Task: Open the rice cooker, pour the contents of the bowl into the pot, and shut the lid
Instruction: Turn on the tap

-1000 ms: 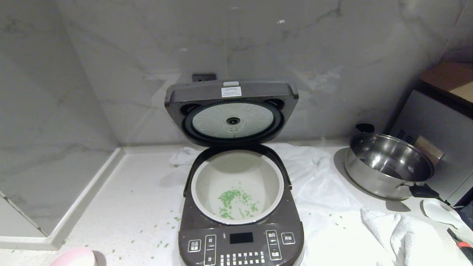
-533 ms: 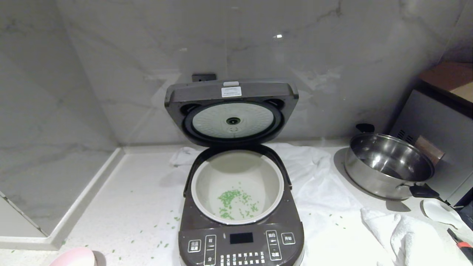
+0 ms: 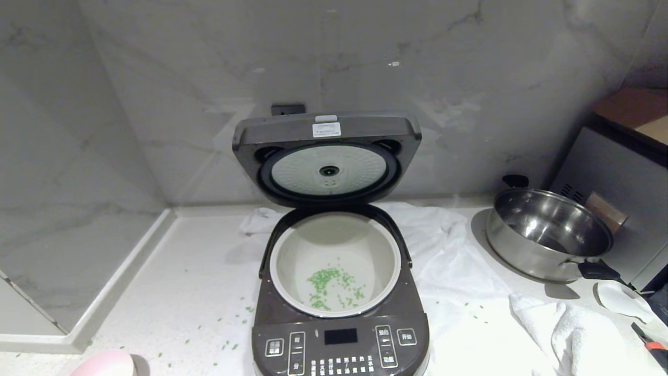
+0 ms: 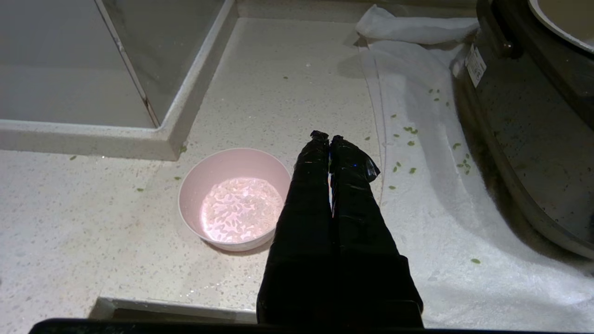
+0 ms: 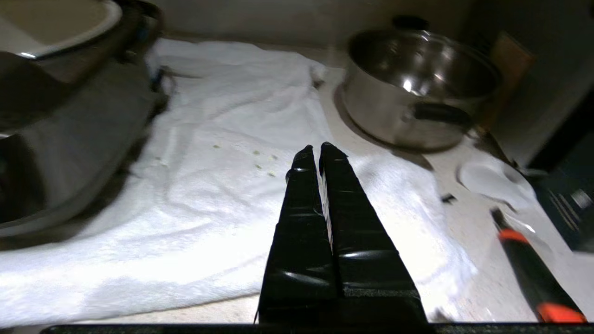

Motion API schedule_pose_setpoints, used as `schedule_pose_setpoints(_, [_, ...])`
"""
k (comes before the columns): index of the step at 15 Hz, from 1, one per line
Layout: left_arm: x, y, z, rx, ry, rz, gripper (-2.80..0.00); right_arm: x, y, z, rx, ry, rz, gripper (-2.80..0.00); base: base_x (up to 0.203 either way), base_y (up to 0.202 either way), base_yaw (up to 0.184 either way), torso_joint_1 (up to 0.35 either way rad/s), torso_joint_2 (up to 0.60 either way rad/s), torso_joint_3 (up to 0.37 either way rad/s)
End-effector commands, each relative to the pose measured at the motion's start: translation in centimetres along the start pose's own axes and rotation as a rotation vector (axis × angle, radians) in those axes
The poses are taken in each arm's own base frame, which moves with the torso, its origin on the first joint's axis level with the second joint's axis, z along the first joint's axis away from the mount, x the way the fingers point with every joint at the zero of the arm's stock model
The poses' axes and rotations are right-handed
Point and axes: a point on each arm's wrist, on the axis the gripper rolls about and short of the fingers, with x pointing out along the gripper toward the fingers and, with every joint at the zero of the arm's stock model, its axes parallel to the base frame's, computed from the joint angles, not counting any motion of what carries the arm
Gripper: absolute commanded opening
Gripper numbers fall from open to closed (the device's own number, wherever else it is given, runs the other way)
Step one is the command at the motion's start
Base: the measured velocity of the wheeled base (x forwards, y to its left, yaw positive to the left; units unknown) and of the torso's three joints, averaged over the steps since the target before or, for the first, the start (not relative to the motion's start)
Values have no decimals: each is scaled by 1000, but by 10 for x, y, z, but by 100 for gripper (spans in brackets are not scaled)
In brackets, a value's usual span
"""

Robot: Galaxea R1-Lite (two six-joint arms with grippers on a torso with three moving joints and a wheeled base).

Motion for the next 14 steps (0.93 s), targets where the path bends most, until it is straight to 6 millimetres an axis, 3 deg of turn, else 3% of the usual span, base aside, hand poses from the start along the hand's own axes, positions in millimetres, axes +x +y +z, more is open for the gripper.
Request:
schedule_pose_setpoints(1, [0,0,0,0,0,2,-280,2,0,-4,2,1,-28,-280,0,0,0,0,0,0])
schedule_pose_setpoints(14, [0,0,0,2,-2,-2,-280,2,-1,-4,88,-4,-42,-280,0,0,0,0,0,0])
